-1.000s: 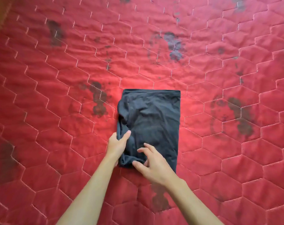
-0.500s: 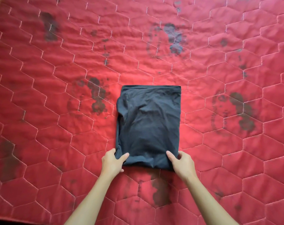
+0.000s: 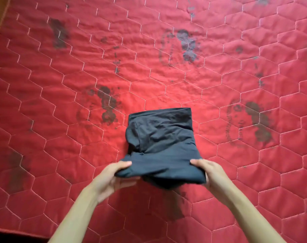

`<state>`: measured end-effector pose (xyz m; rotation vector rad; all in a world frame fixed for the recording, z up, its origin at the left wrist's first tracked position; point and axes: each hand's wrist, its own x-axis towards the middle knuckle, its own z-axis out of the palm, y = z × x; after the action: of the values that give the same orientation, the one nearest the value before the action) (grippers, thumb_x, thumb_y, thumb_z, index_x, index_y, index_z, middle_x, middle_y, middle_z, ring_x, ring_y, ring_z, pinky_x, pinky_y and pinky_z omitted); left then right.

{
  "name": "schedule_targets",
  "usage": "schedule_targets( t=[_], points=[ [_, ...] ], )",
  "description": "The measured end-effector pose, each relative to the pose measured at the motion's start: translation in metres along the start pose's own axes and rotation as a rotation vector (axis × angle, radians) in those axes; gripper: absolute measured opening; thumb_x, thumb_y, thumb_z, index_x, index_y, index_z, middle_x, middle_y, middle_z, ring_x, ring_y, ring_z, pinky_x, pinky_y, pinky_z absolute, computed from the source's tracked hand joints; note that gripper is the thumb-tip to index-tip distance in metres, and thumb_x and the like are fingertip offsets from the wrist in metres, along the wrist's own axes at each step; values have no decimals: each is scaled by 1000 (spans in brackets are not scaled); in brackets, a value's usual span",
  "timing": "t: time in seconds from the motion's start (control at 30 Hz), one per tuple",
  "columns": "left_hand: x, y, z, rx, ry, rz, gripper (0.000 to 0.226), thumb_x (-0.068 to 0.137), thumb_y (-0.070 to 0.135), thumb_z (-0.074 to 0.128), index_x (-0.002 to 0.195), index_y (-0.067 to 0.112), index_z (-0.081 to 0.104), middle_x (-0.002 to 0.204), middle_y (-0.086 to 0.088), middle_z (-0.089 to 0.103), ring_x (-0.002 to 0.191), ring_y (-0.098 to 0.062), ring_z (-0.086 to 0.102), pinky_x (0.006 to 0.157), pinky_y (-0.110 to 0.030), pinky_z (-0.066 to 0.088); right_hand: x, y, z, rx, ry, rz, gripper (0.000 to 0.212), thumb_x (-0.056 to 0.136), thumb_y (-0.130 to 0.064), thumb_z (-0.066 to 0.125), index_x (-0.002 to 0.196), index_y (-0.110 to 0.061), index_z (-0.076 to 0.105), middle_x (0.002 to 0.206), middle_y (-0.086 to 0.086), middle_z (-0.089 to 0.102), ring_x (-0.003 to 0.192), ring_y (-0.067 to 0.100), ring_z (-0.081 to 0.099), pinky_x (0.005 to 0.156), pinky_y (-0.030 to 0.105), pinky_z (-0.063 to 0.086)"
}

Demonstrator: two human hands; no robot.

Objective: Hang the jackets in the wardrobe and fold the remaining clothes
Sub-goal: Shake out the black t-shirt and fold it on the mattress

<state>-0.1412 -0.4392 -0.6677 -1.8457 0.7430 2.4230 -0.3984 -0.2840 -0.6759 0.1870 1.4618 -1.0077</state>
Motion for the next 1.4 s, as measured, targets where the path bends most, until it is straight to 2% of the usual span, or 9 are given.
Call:
schedule_targets(
  t=[0.13,0.27,0.43,0.57,0.83,1.0,1.2,1.3,1.4],
  points=[
    [24,60,20,-145,71,128,14,99,19,51,94,15,63,90,-6,69,67,-15,73,49,-23,52,25,-54,27,345,-14,5,22,95,-13,58,110,1,65,93,14,74,74,18,73,64,26,60],
    [55,92,36,-124,218,321,39,103,41,46,131,15,50,123,-10,63,103,-23,71,67,-32,59,64,-78,41,512,107,-112,28,104,-22,41,120,-2,53,108,18,70,91,28,73,74,33,61],
    [82,59,47,435,727,570,55,96,37,60,144,16,45,137,-10,54,120,-21,57,95,-25,42,85,-52,36,-452,472,-465,23,96,-16,53,118,-19,58,121,0,64,111,17,59,96,31,44],
    [86,12,64,634,697,515,74,80,54,74,139,19,46,136,-5,46,128,-19,46,104,-22,29,100,-24,24,-746,506,-418,47,91,-35,64,130,-12,52,126,8,55,120,27,49,104,41,39],
    [92,-19,54,667,763,590,32,81,53,71,89,23,62,129,-5,47,124,-12,45,98,-18,26,104,-13,12,-764,474,-383,32,93,-42,62,102,-12,67,104,9,55,99,24,57,93,35,43],
    [100,-3,36,695,786,639,25,90,31,72,74,15,61,119,-14,59,117,-27,55,97,-27,36,104,-16,9,-733,479,-377,21,97,-34,59,88,-15,62,101,8,53,91,21,55,80,27,33],
    [113,29,27,671,757,581,28,95,29,64,79,7,56,72,-7,62,73,-28,57,65,-24,28,111,-16,10,-667,533,-355,14,96,-28,58,95,-14,57,103,7,59,96,26,59,77,30,34],
    [116,35,38,696,732,485,37,93,50,60,103,15,53,95,-7,64,97,-33,59,77,-31,34,111,-25,14,-620,489,-266,32,88,-32,66,113,-16,53,101,1,64,100,25,60,83,34,42],
    [117,46,52,805,697,369,83,78,80,55,137,25,36,131,-12,56,121,-36,55,97,-44,43,108,-36,14,-569,426,-136,53,80,-49,74,117,-19,51,100,-4,62,101,20,60,84,32,44]
  ],
)
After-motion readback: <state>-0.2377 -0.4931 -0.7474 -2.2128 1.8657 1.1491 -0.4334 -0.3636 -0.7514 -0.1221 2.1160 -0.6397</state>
